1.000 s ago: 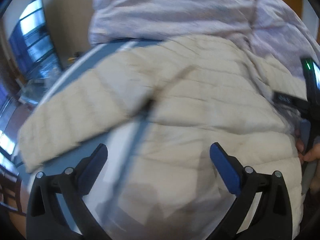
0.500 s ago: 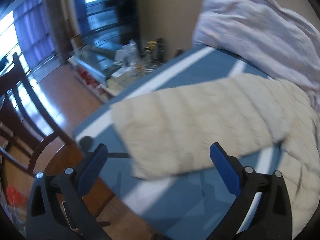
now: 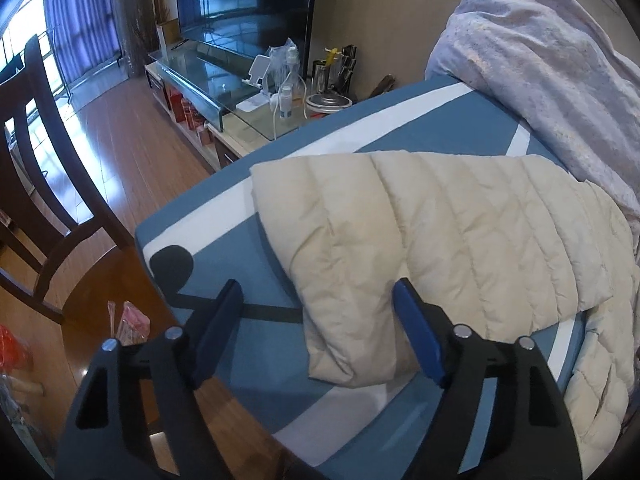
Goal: Fold large clothes
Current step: 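Move the left gripper to the other sleeve and grasp its cuff, then fold the held sleeve across the jacket body and open the left gripper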
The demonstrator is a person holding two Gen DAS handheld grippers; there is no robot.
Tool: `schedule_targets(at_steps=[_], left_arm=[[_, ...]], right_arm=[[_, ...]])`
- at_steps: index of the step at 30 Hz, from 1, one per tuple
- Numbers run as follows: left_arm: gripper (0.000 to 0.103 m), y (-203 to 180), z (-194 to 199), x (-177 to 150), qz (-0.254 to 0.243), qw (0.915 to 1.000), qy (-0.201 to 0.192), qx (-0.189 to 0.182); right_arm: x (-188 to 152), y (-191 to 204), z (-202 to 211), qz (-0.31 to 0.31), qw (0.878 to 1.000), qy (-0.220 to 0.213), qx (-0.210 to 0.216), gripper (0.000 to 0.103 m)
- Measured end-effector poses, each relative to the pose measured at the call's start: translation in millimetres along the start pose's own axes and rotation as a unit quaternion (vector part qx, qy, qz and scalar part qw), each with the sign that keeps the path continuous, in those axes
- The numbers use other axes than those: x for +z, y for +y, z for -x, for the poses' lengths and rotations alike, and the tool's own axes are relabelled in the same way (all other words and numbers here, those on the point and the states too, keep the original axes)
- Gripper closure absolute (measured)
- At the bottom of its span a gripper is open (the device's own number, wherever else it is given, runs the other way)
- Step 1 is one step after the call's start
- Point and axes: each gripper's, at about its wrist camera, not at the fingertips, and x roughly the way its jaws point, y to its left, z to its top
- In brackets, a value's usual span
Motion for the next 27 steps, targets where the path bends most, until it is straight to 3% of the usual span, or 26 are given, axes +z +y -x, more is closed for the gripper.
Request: schedule_targets(at_steps=[9,11,12,17,27], left_arm=[[0.071,-20,-1,0,-0.010,0.9999,-0.011,0.003],[0.088,-23,-2,0,-0.009,0.9999,-0.012,-0.005],[0.091,-23,-2,1,-0.008,0.9999,-0.011,-0.011],[0.097,-29,-2,7,-0.008,0.9998,-0.004,-0.018],[0.098,-67,26,28,-0.037,0.9972,-0.027,-0.059]], right_arm=[[-1,-1,0,-0.001,1.000,-0.001,0.000,0.007],[-1,0,0,-0.001,1.000,-0.001,0.001,0.007],[-1,1,0,-0.001,1.000,-0.001,0.001,0.006],[-1,3,-1,-0.002,1.000,-0.001,0.005,0.004],[-1,2,-1,-0.006,1.000,-0.004,0.011,0.004]])
